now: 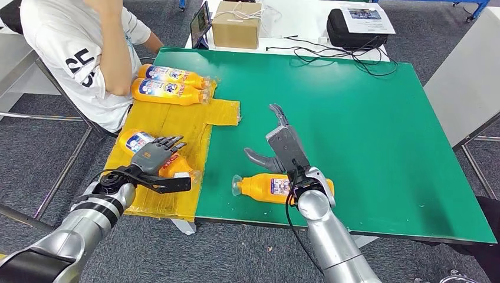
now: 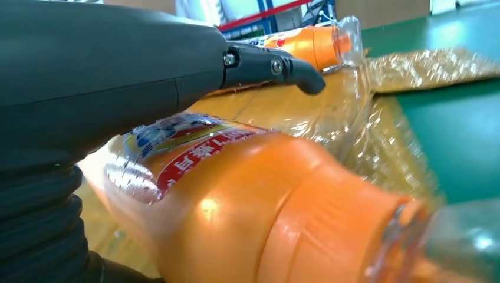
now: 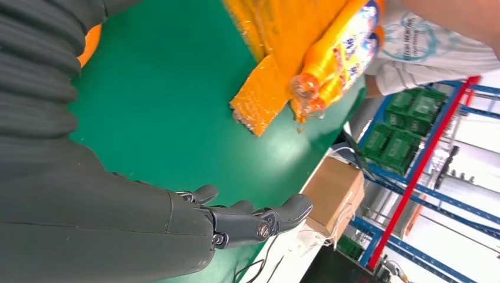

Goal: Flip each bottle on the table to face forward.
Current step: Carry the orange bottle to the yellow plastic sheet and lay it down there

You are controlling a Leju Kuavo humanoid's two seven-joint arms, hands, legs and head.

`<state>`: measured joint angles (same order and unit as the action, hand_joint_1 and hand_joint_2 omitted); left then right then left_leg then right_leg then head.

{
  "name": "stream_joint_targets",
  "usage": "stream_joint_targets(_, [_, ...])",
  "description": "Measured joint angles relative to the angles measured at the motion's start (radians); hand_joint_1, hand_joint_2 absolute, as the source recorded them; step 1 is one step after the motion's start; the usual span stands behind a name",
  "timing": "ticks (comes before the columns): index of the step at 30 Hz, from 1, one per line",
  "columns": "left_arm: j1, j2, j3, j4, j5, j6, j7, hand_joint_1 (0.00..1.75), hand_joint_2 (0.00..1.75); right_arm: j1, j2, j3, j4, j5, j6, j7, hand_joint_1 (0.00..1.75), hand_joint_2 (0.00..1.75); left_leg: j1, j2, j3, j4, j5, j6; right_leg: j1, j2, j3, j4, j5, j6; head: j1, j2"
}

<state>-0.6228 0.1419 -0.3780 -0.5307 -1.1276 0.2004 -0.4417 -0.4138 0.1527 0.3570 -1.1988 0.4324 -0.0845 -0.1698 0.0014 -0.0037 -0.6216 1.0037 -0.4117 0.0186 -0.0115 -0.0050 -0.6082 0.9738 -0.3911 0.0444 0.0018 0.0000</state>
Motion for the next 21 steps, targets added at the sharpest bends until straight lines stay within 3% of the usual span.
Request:
stream_joint_targets(10, [0.154, 0.053, 0.163, -0.238, 0.253, 0.002, -0.095, 0.0, 1.75, 0.002, -0.033, 0.02, 0.036, 0.052, 0.011, 0.017, 0.0, 0.0, 0.0, 0.0, -0.002, 0.0, 0.0, 0.0, 0.0, 0.0, -0.003, 0.0, 0.0, 0.0, 0.0, 0.0])
stream_joint_targets(14, [0.249, 0.045, 0.262, -0.368, 0.386, -0.027, -0.147, 0.0, 1.75, 0.022, -0.042, 0.021, 0.039, 0.086, 0.004, 0.03, 0.0, 1.75, 0.0, 0.001, -0.003, 0.0, -0.001, 0.0, 0.0, 0.001, -0.004, 0.0, -0.001, 0.0, 0.0, 0.0])
stream_joint_targets(17, [0.303, 0.03, 0.334, -0.441, 0.482, -0.083, -0.18, 0.0, 1.75, 0.041, -0.049, 0.023, 0.039, 0.105, 0.003, 0.036, 0.0, 1.75, 0.0, 0.001, -0.003, 0.0, -0.001, 0.0, 0.0, 0.001, -0.004, -0.001, -0.001, 0.0, 0.0, 0.0])
stream_joint_targets(21, [0.349, -0.019, 0.434, -0.523, 0.684, -0.242, -0.234, 0.0, 1.75, 0.065, -0.059, 0.032, 0.039, 0.144, 0.008, 0.055, 0.0, 1.75, 0.0, 0.001, -0.004, 0.0, -0.001, 0.0, 0.0, 0.001, -0.004, -0.001, -0.001, 0.0, 0.0, 0.0])
